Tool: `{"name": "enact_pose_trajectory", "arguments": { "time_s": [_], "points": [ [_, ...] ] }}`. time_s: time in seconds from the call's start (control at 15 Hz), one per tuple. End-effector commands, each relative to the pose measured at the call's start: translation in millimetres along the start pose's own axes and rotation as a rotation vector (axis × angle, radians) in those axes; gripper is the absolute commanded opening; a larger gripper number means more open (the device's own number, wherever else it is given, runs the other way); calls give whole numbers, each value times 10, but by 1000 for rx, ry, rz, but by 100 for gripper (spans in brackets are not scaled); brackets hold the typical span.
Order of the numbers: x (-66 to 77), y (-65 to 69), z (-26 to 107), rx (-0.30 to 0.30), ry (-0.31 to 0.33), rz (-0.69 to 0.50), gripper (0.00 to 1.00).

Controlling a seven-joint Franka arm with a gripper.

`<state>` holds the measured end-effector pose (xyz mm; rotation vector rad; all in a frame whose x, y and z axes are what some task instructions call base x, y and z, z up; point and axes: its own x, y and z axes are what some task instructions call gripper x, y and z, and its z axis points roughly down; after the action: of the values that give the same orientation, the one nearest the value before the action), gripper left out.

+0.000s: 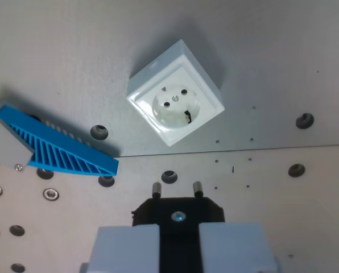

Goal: Move above the white socket

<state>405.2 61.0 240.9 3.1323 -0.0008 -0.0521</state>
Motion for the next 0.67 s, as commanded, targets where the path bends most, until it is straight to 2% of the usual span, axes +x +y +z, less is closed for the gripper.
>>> {"name": "enact_pose_trajectory", "arguments": {
  "time_s": [0.07, 0.67],
  "points": [
    [-41, 15, 134, -12, 93, -213, 0],
    [-69, 17, 477, -37, 84, -407, 0]
  ]
}}
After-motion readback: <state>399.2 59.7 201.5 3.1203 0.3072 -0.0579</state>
